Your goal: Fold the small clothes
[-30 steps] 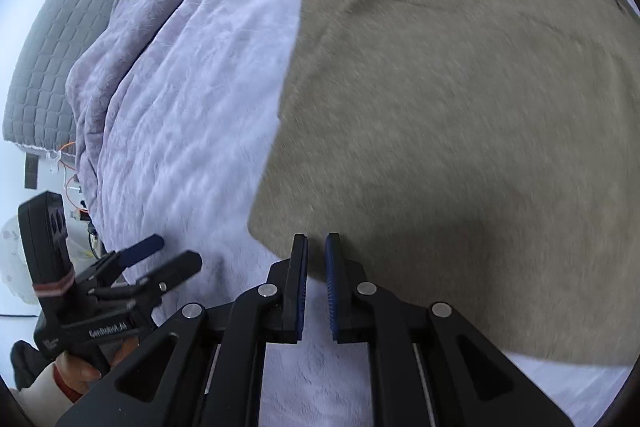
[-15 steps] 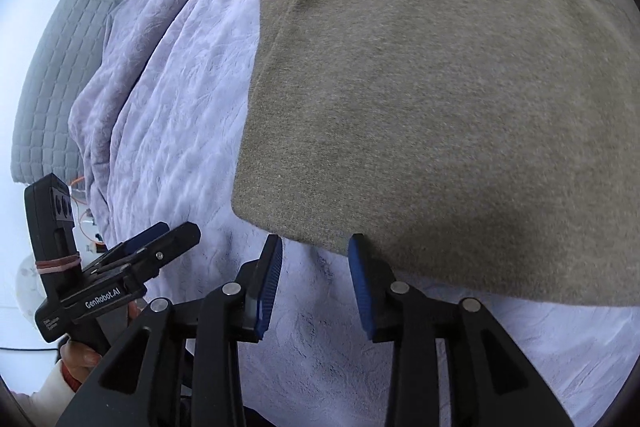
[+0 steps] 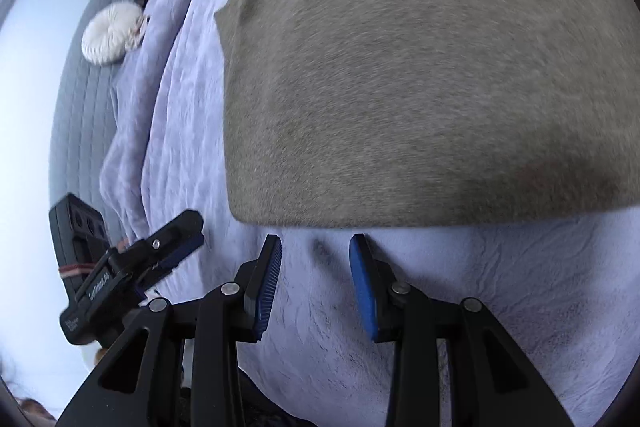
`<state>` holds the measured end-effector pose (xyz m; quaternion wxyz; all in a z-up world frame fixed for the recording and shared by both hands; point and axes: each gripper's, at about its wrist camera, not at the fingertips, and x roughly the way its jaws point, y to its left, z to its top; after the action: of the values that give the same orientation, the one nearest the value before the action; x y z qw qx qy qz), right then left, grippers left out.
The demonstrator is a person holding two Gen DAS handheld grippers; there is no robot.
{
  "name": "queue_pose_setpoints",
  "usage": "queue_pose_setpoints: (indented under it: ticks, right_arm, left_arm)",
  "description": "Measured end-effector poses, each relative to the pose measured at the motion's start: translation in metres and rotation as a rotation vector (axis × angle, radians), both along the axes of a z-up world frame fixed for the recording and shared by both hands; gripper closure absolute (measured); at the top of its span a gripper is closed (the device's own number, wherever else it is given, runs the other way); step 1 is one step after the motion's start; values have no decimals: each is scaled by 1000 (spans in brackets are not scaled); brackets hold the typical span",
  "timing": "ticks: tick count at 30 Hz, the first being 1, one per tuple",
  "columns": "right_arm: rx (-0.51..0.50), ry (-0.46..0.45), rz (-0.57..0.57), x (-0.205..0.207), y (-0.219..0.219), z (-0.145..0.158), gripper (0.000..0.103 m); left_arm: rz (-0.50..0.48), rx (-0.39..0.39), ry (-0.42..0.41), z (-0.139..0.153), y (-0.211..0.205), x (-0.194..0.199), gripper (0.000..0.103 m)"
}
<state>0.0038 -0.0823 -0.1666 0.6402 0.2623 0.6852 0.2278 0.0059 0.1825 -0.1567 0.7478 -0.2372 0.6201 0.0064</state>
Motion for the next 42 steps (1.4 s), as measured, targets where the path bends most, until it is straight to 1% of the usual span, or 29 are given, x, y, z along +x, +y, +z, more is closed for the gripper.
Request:
queue_pose_setpoints:
  ticks: [4,6,8,10,12,14,15,16,17,18,19,21,23,26,29,32,33,36,37,39,41,42]
  right_arm:
    - [44,23,-107,-2,-12,-8,62]
    - [69,27,-153,-3,-14,-11,59]
    - [102,30,-192,-3,-13,-15,59]
    - [147,34,-230,-2,-10,-19,56]
    - [220,42,-275,0,-4,-23,57]
    - [287,70,-323,4,2,-32,57]
    - [305,88,-339,6,4,-37,58]
    - [322,108,-352,9,6,-42,70]
    - [328,118,-356,11,8,-44,80]
    - [322,122,-347,14,10,-46,94]
    - [326,115,-336,16,11,-43,94]
    - [370,88,-314,19,10,-32,94]
    - [409,38,-282,25,6,-13,94]
    - [397,-29,-218,33,5,12,94]
    - [377,-62,-166,39,7,24,94]
    - [335,-75,-111,38,15,23,94]
    - [319,-69,-97,35,17,21,94]
    - [250,-34,-29,26,21,14,94]
    - [220,-18,4,22,22,13,90]
    - [147,3,59,14,22,15,90]
    - [61,-4,111,11,16,22,85]
    - [40,-20,118,10,10,28,70]
  left_arm:
    - [-33,-46,8,-3,-5,12,2]
    - [-47,-73,-2,-3,-6,21,2]
    - [-56,-105,-15,-1,-3,29,2]
    - [-51,-159,-27,0,3,38,2]
    - [-43,-230,-34,-1,9,48,2]
    - [-45,-296,-38,-4,12,58,2]
    - [-46,-317,-34,-6,13,63,2]
    - [-50,-329,-28,-9,13,67,2]
    - [-55,-342,-23,-11,12,72,2]
    - [-61,-359,-19,-14,12,77,2]
    - [-66,-378,-12,-17,11,82,2]
    - [-75,-428,-15,-22,8,93,2]
    - [-94,-479,-27,-24,4,104,2]
    - [-144,-522,-38,-28,-8,126,2]
    - [-176,-564,-34,-32,-22,149,2]
    - [-191,-541,-43,-29,-41,164,2]
    - [-212,-515,-53,-26,-51,167,2]
    - [-271,-371,-63,-22,-71,169,2]
    - [-289,-335,-58,-22,-76,169,2]
    - [-322,-278,-51,-24,-83,167,2]
    - [-346,-235,-48,-25,-87,166,2]
    - [-356,-218,-48,-26,-88,165,4]
